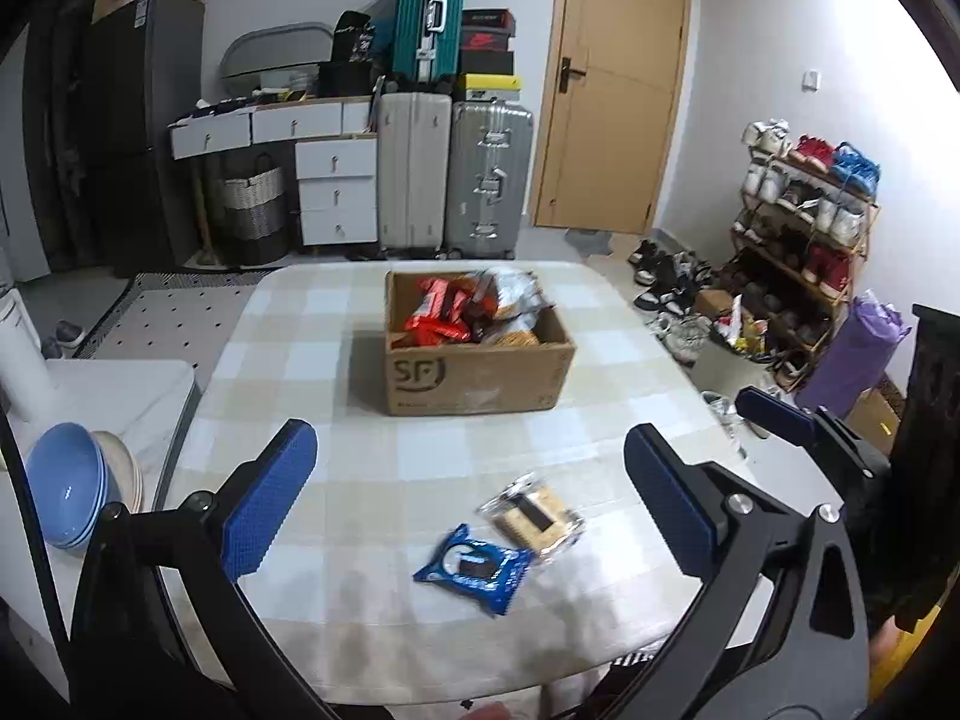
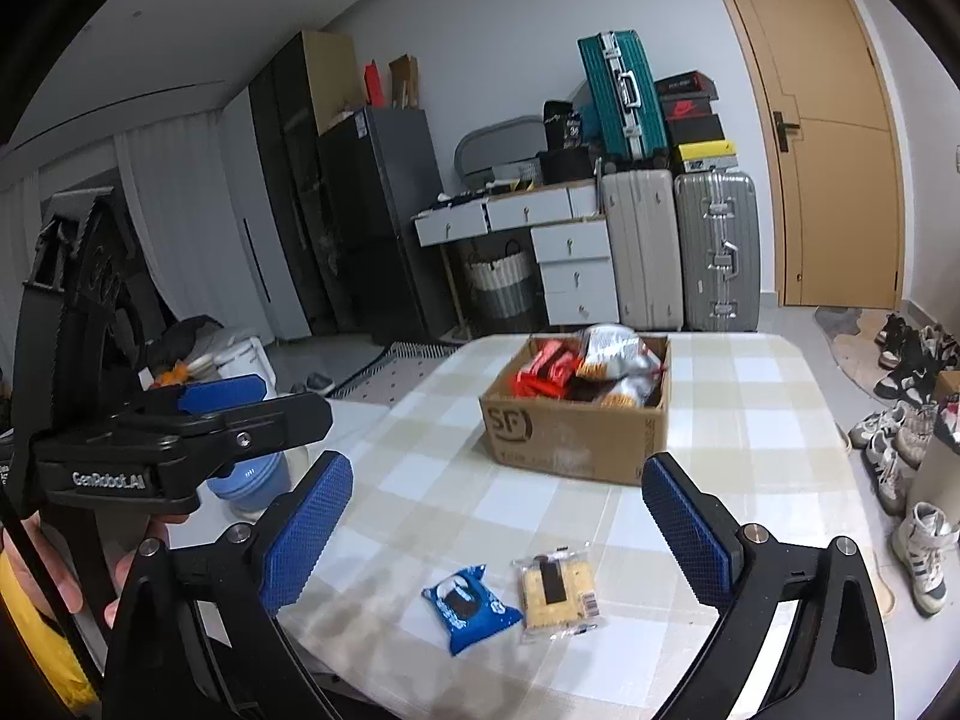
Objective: Organize snacks
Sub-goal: 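Withdraw both tools from the box toward the cracker and cookie packs, then grasp the clear cracker pack with the right tool while the left tool grasps the blue cookie pack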
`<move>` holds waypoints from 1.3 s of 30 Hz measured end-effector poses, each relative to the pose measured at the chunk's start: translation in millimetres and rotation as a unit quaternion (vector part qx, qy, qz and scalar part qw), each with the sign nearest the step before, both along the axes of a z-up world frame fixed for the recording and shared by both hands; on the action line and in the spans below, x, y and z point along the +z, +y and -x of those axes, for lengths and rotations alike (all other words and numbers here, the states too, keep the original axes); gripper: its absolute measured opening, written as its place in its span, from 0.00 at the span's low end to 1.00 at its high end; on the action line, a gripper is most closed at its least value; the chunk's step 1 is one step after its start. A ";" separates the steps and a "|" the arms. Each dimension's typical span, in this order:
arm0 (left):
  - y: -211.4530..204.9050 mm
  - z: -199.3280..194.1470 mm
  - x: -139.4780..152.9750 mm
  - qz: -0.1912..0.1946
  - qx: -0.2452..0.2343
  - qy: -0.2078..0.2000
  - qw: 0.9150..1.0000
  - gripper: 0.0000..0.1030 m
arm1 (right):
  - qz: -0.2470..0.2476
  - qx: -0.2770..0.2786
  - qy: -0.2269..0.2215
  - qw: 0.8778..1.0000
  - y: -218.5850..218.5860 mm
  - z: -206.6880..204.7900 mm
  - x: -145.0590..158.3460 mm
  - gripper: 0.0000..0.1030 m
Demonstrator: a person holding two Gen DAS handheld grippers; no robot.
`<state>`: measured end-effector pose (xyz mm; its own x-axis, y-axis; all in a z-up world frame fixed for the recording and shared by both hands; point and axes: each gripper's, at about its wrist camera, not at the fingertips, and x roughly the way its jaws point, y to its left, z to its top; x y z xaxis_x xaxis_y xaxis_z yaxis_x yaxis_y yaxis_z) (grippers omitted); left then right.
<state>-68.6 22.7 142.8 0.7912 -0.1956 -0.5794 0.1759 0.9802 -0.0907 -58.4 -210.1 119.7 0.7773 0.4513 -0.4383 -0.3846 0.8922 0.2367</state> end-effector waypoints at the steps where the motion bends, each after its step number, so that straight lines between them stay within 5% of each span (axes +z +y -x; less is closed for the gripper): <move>1: 2.4 -3.7 -7.6 0.003 0.004 0.003 1.000 0.99 | 0.000 0.001 0.003 1.000 0.8 -1.8 -6.3 0.96; 13: 18.2 -91.0 -111.0 0.027 0.037 0.033 0.998 0.99 | -0.016 -0.011 0.000 1.000 -9.5 -54.4 -47.5 0.96; 17: 14.7 -109.8 -142.1 0.001 0.026 0.068 0.997 0.99 | -0.034 -0.003 0.038 0.999 -14.8 -75.2 -79.5 0.96; 24: 11.6 -124.4 -157.7 -0.048 0.023 0.073 0.996 0.99 | 0.019 0.019 0.118 0.993 1.5 -98.6 -119.3 0.96; 39: 39.9 -120.2 -172.6 -0.001 0.053 0.114 0.992 0.99 | 0.142 0.016 0.191 0.971 37.2 -115.4 -179.1 0.96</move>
<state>51.6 62.6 -29.7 0.6562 -0.1171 -0.7454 0.0472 0.9923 -0.1144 57.0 -172.8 -59.5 0.5201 0.2912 -0.8029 -0.3460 0.9313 0.1136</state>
